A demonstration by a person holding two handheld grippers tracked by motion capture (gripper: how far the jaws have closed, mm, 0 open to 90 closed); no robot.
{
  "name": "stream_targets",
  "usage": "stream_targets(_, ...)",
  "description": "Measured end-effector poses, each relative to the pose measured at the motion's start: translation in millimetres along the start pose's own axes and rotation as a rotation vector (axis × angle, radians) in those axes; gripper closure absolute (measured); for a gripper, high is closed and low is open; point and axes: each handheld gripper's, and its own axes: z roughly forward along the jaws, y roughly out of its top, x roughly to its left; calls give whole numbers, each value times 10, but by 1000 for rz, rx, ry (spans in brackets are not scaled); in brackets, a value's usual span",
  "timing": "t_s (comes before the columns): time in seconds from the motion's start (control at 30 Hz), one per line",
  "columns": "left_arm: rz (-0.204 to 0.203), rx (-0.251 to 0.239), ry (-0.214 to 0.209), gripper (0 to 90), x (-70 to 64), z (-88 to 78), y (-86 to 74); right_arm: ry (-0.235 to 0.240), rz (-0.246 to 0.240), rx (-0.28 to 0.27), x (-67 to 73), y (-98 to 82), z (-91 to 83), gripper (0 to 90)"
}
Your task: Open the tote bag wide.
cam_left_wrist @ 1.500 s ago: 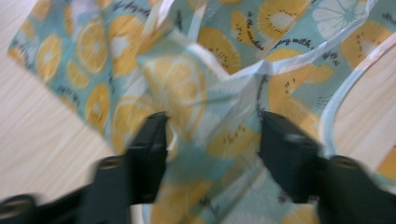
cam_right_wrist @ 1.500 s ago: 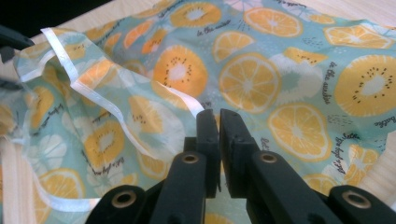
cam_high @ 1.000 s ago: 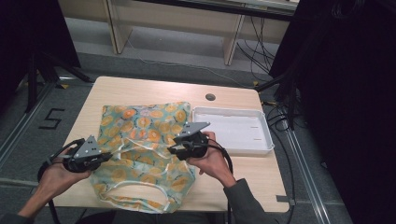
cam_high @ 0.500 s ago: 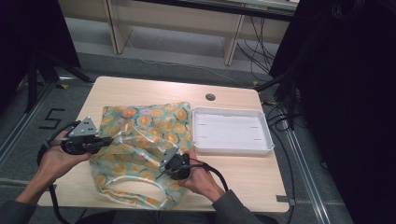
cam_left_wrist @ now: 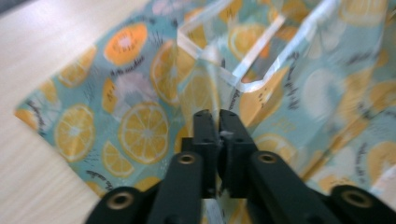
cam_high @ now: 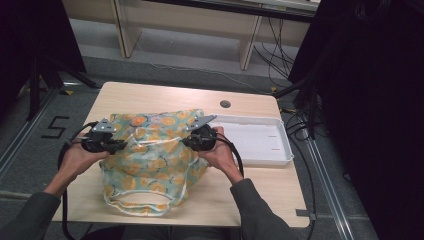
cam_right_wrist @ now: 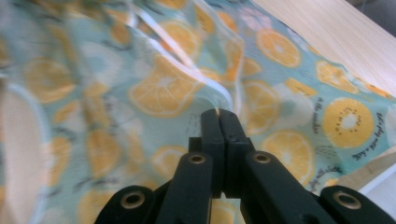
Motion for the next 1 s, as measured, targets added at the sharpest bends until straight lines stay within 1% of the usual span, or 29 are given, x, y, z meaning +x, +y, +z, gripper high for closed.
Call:
stream_targets(0.03,0,0,0,739,0,0,0,0,0,0,0,0,0,900)
stream_targets(0.07,-25,14,14,672,-32,38,-51,-16,1,14,-79,-4,121,900)
stream_targets(0.1,-25,14,14,604,-32,38,-51,-23,16,35,-92,-14,165,900)
stream_targets(0.13,-42,24,34,552,-49,-56,-55,-32,40,69,-94,-33,189,900)
stream_targets(0.17,-42,24,34,522,-49,-56,-55,-32,40,69,-94,-33,189,900)
stream_targets(0.2,-14,13,49,485,-83,-232,-20,-31,11,55,-129,-83,258,900)
stream_targets(0.23,4,-3,67,465,-121,-329,8,-32,27,54,-127,-96,270,900)
stream_targets(0.27,15,-30,89,464,-181,-420,39,-35,38,60,-130,-101,273,900)
stream_targets(0.3,15,-30,89,465,-181,-420,39,-35,38,60,-130,-101,273,900)
stream_targets(0.33,46,-70,93,464,-329,-568,97,-35,40,70,-131,-111,275,900)
stream_targets(0.37,78,-56,94,463,-399,-627,121,-38,34,66,-135,-112,275,900)
stream_targets(0.4,65,-57,89,461,-495,-635,123,-38,35,63,-136,-109,270,900)
stream_targets(0.43,65,-57,89,459,-495,-635,123,-38,35,63,-136,-109,270,900)
stream_targets(0.47,144,-29,69,453,-589,-569,126,-31,53,60,-123,-97,260,900)
stream_targets(0.5,144,-29,69,449,-589,-569,126,-31,53,60,-123,-97,260,900)
stream_targets(0.53,175,10,81,436,-645,-416,90,-34,36,59,-126,-99,270,900)
stream_targets(0.57,175,10,81,420,-645,-416,90,-34,36,59,-126,-99,270,900)
stream_targets(0.6,200,76,97,400,-640,-249,21,-27,30,61,-130,-101,279,900)
stream_targets(0.63,181,76,114,380,-642,-168,-20,-24,33,62,-127,-102,283,900)
stream_targets(0.67,190,87,117,361,-633,-102,-52,-27,30,63,-132,-104,283,900)
stream_targets(0.7,190,87,117,356,-633,-102,-52,-27,30,63,-132,-104,283,900)
stream_targets(0.73,205,103,112,356,-627,-32,-85,-28,30,65,-134,-108,287,900)
stream_targets(0.77,210,112,125,343,-625,6,-101,-34,41,71,-130,-115,294,900)
stream_targets(0.8,202,121,110,328,-610,86,-126,-18,21,60,-158,-115,300,900)
stream_targets(0.83,202,121,110,338,-610,86,-126,-18,21,60,-158,-115,300,900)
stream_targets(0.87,195,140,100,358,-587,140,-132,-2,37,43,-158,-127,309,900)
stream_targets(0.9,193,145,107,387,-574,170,-136,-5,45,49,-156,-131,305,900)
stream_targets(0.97,201,143,104,501,-571,197,-142,-4,56,58,-151,-131,297,900)
stream_targets(1.0,232,157,119,580,-568,222,-146,-6,50,50,-161,-128,286,900)
